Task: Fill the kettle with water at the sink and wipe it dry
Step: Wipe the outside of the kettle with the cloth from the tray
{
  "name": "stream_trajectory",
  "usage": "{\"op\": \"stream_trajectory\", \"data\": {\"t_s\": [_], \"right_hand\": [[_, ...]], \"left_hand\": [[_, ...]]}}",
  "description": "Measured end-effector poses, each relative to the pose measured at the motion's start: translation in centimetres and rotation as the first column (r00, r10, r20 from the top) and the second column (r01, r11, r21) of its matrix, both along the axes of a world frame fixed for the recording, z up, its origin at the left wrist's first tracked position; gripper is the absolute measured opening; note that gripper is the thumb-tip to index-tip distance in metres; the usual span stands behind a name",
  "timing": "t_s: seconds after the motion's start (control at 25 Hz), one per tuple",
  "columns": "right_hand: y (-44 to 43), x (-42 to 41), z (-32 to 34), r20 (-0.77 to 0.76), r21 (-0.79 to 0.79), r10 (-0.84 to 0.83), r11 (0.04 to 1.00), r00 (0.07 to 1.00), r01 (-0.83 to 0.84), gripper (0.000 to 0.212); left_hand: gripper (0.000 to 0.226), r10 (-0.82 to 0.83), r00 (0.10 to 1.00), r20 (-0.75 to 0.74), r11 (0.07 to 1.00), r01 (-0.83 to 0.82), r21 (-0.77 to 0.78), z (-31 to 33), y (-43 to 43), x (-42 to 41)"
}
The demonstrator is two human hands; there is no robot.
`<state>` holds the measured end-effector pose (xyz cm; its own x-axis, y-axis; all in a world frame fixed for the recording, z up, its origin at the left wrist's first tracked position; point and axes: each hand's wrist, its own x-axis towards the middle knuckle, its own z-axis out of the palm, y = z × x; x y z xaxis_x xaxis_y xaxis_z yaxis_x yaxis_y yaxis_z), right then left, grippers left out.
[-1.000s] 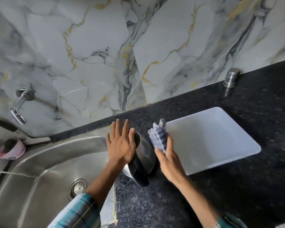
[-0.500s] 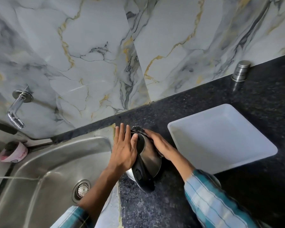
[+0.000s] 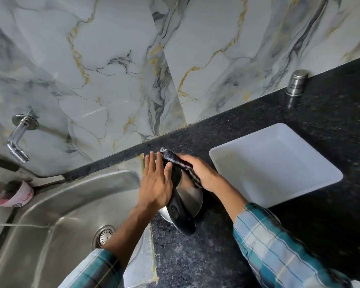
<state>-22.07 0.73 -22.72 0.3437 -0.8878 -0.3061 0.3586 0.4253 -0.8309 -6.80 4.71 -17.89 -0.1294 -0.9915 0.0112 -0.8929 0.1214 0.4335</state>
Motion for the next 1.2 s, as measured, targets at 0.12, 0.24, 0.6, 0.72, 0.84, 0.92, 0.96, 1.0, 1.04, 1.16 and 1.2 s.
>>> {"op": "stream_trajectory", "data": {"t_s": [0.12,0.24,0.6,0.72,0.84,0.92,0.96,1.0,1.04,1.16,1.2], "right_hand": [[3.2,1.1,-1.3,0.061,-0.097,-0.181,0.978,0.982,0.186,0.040],[6.2,2.3,-4.8,-0.074,-0.122,-0.410,0.909,0.909,0.400,0.045],[7.8,2.2,-5.5,-0.192,0.029,-0.497,0.859,0.847,0.511,0.058],[7.1,-1.1,-6.2,0.078,0.411,-0.521,0.794,0.850,0.449,0.043],[8.2,-4.6,-6.0,0.151,0.427,-0.444,0.835,0.883,0.347,0.040],[7.7,-6.7,-5.3,-0.032,0.339,-0.373,0.868,0.927,0.362,0.036],[6.9,-7.8,-5.0,-0.129,0.316,-0.356,0.870,0.926,0.379,0.037],[6.1,-8.7,-4.3,-0.177,0.290,-0.349,0.875,0.920,0.387,0.038],[5.4,-9.4,-4.0,-0.259,0.250,-0.321,0.889,0.911,0.384,0.041],[5.3,-10.4,-3.9,-0.872,0.077,-0.025,0.979,0.489,0.186,0.059],[5.8,-11.1,-3.7,-0.986,0.088,0.080,0.995,0.148,0.052,0.066]], "left_hand": [[0.067,-0.009,1.000,0.019,1.000,0.009,-0.013,0.1,-0.2,0.8],[0.066,-0.006,1.000,0.012,1.000,0.006,0.007,-0.6,-0.2,0.6],[0.063,-0.069,0.996,0.053,0.993,0.064,0.095,-3.8,-1.5,0.4],[0.063,-0.050,0.992,0.113,0.989,0.033,0.143,-4.2,-1.3,1.1],[0.065,-0.048,0.956,0.288,0.996,0.023,0.092,-3.6,-1.0,1.2],[0.064,-0.082,0.936,0.343,0.996,0.090,-0.009,-2.7,-0.6,1.0],[0.063,-0.100,0.932,0.349,0.990,0.127,-0.054,-2.1,-0.7,0.8],[0.063,-0.110,0.930,0.351,0.985,0.149,-0.084,-1.2,-0.8,0.7],[0.062,-0.117,0.925,0.362,0.982,0.163,-0.097,-0.4,-0.9,0.7],[0.063,-0.123,0.909,0.399,0.970,0.195,-0.144,1.8,-0.8,0.7],[0.063,-0.115,0.907,0.406,0.965,0.200,-0.173,2.4,-1.0,0.5]]}}
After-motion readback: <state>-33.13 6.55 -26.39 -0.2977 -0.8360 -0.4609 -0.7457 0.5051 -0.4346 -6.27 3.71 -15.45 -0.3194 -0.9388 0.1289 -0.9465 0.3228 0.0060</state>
